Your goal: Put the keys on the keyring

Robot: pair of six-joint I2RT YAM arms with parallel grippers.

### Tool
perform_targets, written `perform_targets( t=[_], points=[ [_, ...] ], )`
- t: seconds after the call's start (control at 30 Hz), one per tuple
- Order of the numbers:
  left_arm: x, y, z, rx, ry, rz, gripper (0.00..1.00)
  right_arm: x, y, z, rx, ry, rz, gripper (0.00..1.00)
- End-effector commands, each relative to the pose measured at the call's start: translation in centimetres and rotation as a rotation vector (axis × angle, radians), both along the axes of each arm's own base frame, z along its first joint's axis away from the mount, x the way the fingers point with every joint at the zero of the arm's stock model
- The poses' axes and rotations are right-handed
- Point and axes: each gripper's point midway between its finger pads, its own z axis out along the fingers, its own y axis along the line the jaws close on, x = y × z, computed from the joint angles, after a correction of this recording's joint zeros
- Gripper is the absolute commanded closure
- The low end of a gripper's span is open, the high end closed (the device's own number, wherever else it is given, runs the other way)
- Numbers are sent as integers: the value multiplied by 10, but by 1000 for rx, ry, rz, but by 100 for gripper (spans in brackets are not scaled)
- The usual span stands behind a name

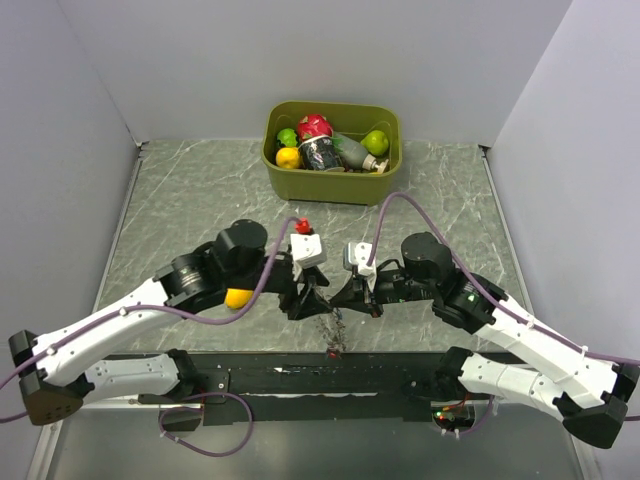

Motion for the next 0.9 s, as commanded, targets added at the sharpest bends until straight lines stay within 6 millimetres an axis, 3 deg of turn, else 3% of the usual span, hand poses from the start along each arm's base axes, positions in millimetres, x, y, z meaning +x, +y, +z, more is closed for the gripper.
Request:
perform_targets(
  t=[0.0, 0.23, 0.43, 0.53, 0.57, 0.77, 0.8, 0.83, 0.87],
  points=[
    [1, -1, -3, 63, -26, -30, 40, 1, -1, 31, 84, -82, -1, 100],
    [7, -5, -17, 115, -5, -19, 47, 1, -3, 28, 81, -86, -8, 100],
    [9, -11, -19, 108, 2, -21, 63, 0, -4, 30, 87, -87, -5, 100],
    [9, -14, -15, 86, -1, -27, 84, 0, -3, 28, 83, -83, -2, 100],
    [9, -15, -15, 81, -5, -27, 97, 0, -3, 28, 82, -80, -3, 100],
    [12, -15, 3, -37, -28, 18, 99, 3, -4, 30, 91, -83, -27, 100],
    [11, -11, 3, -57, -36, 31, 99, 4, -4, 30, 91, -79, -39, 99],
    [11, -10, 5, -75, -34, 44, 99, 10, -5, 30, 92, -70, -82, 78],
    [13, -10, 13, -116, -55, 59, 99, 14, -7, 34, 106, -77, -111, 67]
  ],
)
